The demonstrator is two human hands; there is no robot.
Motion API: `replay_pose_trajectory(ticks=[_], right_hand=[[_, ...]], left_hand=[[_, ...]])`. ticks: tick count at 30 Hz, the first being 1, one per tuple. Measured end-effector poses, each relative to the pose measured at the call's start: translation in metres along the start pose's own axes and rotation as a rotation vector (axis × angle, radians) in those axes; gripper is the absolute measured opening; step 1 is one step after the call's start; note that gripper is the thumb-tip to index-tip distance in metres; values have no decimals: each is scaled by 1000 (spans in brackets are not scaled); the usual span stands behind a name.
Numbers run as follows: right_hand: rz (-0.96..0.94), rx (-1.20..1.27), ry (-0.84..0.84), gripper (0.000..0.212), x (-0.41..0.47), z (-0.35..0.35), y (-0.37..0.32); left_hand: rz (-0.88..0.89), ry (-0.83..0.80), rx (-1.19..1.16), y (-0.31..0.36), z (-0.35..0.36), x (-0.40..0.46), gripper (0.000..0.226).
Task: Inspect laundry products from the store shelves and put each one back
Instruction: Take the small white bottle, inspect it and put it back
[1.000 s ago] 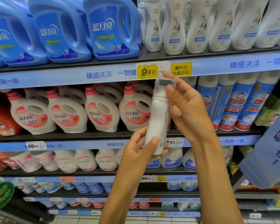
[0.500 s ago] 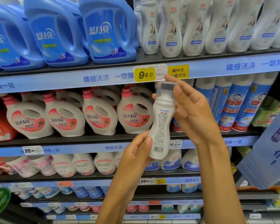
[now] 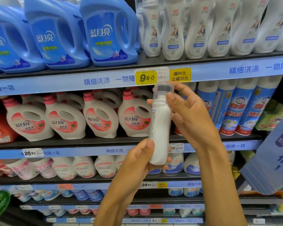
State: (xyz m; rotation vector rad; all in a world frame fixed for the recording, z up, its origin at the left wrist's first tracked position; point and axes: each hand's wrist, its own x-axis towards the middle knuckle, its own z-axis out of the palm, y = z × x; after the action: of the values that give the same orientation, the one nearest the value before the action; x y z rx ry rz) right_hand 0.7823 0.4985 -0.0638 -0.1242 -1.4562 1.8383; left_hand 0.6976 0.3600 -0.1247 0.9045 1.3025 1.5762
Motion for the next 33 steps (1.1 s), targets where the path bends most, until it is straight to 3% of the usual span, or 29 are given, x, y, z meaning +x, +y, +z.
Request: replay_pose_trajectory(ticks=[13,17,21,28,33], right_hand=[[-131,-28,143,52,-1,11,2],[-117,8,124,49,-2,11,4],[-75,22,70,49,-2,10,5],[-112,-185,-23,48,-4,11,2],[-135,-136,18,55,-6,10,4]], left_hand=[[105,42,51,6,-4,7,65],[92,32,48,3,-7,9,59],[56,-21,-3,1,-9,8,70],[136,158,-5,-5,-7,11,59],[130,138,45,-4,-8,10,65]])
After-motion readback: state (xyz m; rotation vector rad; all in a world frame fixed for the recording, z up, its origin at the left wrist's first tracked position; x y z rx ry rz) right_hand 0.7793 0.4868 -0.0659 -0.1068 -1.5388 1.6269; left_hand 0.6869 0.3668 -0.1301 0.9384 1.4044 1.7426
